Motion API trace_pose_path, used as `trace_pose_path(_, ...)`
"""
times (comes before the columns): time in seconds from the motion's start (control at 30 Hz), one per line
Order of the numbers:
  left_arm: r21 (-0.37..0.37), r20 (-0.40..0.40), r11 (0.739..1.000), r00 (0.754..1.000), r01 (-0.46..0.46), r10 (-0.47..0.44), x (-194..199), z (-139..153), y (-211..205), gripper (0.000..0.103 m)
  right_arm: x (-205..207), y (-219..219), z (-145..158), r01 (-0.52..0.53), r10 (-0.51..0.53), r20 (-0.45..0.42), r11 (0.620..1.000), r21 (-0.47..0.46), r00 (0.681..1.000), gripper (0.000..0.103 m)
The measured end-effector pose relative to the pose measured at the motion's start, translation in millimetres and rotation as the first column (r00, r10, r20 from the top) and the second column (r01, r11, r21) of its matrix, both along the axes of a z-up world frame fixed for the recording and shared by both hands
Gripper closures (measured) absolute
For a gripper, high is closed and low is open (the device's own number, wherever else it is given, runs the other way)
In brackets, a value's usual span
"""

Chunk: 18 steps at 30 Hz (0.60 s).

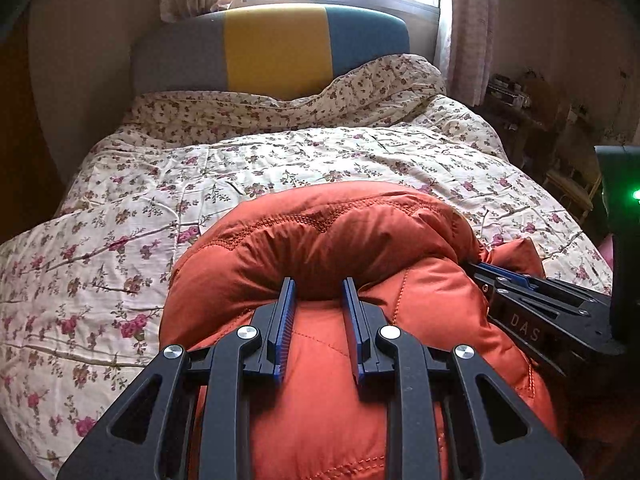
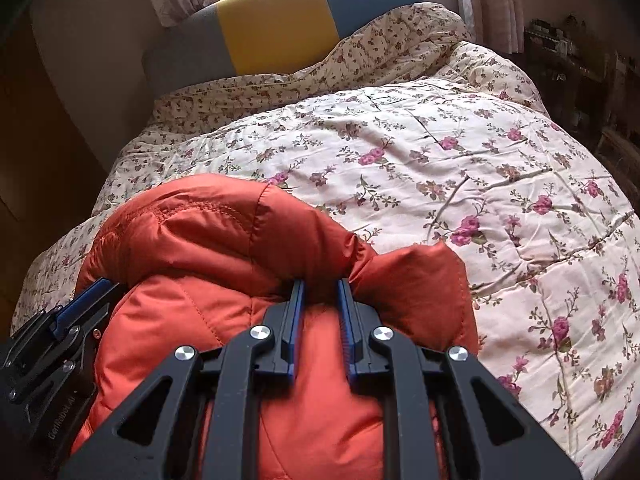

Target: Fold large clothes

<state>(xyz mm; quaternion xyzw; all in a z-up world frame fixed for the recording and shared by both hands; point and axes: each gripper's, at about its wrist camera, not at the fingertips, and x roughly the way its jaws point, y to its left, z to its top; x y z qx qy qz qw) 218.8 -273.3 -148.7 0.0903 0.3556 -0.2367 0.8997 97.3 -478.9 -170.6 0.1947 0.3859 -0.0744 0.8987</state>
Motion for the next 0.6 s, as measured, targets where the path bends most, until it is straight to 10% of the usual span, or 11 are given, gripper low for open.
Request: trace_pose_path(0.6, 0.015, 0.039, 1.0, 0.999, 0.0, 0.0, 0.9, -12.7, -4.6, 0.08, 5.5, 2.0, -11.4, 0.013, -0.013, -0.003, 1.0, -0.019, 1.0, 0.089)
